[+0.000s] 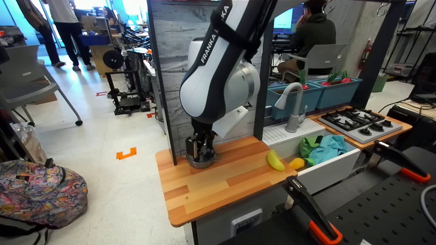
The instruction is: Put the lid on the pot
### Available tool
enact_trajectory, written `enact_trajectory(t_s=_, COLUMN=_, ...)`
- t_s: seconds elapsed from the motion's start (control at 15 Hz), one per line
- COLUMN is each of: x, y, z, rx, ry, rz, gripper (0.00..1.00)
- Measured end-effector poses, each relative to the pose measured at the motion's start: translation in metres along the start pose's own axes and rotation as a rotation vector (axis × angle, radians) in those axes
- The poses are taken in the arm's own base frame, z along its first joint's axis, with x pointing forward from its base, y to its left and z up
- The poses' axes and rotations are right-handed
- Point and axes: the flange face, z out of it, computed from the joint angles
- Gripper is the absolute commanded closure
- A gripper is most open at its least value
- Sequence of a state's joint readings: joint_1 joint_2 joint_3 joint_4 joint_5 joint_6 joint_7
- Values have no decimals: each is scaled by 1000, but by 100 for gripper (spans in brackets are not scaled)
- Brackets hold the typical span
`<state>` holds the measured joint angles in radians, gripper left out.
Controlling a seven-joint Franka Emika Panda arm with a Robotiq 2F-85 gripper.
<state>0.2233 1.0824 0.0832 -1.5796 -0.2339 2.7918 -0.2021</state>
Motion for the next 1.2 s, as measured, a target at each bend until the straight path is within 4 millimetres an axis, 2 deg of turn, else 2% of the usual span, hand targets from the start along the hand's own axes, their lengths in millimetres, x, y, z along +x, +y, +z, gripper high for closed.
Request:
enact_trajectory(t_s=0.47, x=-2, y=5, z=-3, rx=-14, ry=27, rz=18, gripper=0)
enact_trajectory(t_s=0.73, x=-8, y=6, z=-19, rx=-20, ry=22, rz=20, gripper=0)
enact_trajectory(t_s=0.93, x=-20, y=-3, z=-38, rx=-26, ry=-8, rz=-3, gripper=0)
enact_trajectory(t_s=1.2, x=-42, y=-28, z=-61, rx=-20, ry=-131, rz=-66, gripper=0)
